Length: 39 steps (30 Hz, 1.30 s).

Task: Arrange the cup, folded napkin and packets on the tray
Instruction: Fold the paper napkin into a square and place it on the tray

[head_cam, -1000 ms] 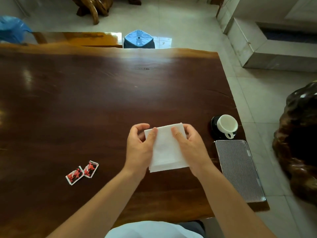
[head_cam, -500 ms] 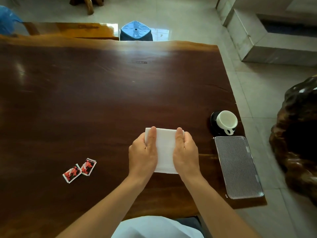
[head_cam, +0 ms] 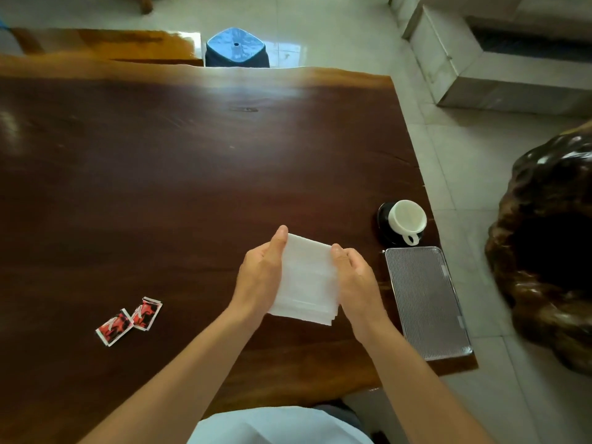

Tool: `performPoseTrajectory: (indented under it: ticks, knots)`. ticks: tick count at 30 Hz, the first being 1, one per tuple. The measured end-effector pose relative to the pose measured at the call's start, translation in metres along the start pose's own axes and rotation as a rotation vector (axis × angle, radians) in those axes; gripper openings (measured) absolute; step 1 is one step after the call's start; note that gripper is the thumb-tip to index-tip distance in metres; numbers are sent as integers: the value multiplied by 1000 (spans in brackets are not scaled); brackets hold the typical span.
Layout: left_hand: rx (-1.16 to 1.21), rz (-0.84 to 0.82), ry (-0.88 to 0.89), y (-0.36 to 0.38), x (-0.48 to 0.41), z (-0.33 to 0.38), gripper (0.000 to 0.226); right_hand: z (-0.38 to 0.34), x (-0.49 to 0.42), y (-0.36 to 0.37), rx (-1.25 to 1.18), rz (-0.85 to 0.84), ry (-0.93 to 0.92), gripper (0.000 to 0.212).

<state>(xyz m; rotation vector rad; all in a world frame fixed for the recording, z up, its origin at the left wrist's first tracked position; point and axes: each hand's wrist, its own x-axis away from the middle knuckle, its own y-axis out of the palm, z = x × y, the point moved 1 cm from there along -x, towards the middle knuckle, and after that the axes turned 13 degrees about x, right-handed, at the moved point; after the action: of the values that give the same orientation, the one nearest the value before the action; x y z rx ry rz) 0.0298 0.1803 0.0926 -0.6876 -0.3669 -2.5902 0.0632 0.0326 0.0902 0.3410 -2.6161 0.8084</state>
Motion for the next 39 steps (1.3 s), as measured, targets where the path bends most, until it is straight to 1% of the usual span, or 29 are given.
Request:
performPoseTrajectory:
  ticks: [2,4,8,11,13,15,16,18,20,22,24,28,30,33,35,37,39]
  knots:
    - [-1,-76,-63,8,3,-1,65,6,3,-1,-60,-41,82,38]
    - [-37,-148,-68,20,6,-9,69,10,8,-2,-91,-31,137,39]
    - [-143,-147,-23,52,17,-31,51,28,14,-16,-76,95,204,36]
    - [-123,-157,-70,78,21,-37,51,46,9,-45,0,168,165,48]
    - [-109,-175,-97,98,22,-38,43,59,2,-67,41,200,124,45]
    - [-111,-233,-134,120,22,-40,28,71,-5,-89,45,199,105,39]
    - [-111,-261,-161,131,22,-41,25,78,-9,-101,42,193,104,36]
    - [-73,-286,-225,155,22,-43,24,94,-17,-127,29,175,91,35]
    - [-44,-289,-307,181,21,-50,28,109,-28,-153,70,161,73,32]
    - [-9,-259,-392,208,18,-59,35,122,-43,-176,133,149,54,28]
    - [14,-205,-432,233,12,-75,39,136,-60,-195,183,164,9,31]
    - [171,-109,-498,273,-4,-116,38,175,-93,-215,294,126,-18,32]
    - [185,-40,-474,291,-13,-135,37,198,-108,-219,327,105,-5,34]
    - [11,120,-327,314,-28,-159,38,221,-126,-221,375,45,31,33]
    - [-78,178,-245,325,-40,-166,40,229,-143,-220,375,25,58,34]
    - [-81,200,-239,331,-58,-169,40,235,-164,-219,304,-1,119,34]
    - [-75,184,-279,331,-80,-173,38,241,-185,-219,214,-61,188,28]
